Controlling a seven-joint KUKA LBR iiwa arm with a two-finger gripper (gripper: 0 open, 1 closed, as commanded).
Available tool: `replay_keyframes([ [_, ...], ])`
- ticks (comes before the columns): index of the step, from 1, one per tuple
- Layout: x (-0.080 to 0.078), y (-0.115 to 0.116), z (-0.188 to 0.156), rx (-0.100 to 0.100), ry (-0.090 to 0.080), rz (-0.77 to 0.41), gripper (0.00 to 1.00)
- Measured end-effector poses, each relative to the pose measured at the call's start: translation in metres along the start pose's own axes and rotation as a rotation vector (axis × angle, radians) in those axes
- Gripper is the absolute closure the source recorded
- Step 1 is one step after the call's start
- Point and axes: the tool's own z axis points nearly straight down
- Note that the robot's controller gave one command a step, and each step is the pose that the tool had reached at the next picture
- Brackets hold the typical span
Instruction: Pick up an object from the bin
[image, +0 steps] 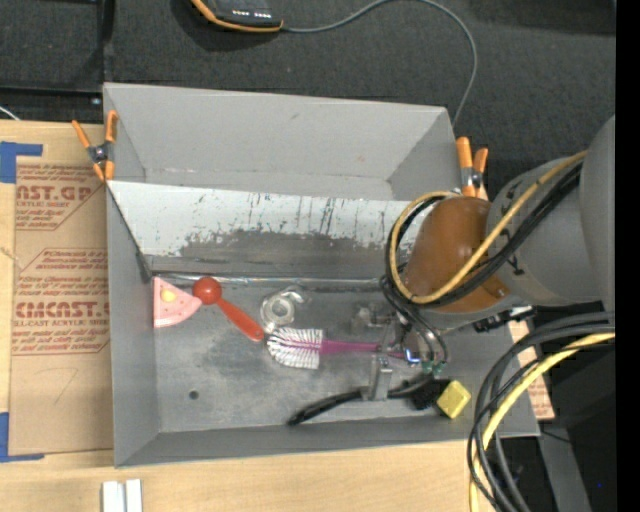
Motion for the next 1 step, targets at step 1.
replay_keyframes([
  [1, 0.0106, 0.0406, -0.0030, -0.002, -0.015, 0.021, 0.00],
])
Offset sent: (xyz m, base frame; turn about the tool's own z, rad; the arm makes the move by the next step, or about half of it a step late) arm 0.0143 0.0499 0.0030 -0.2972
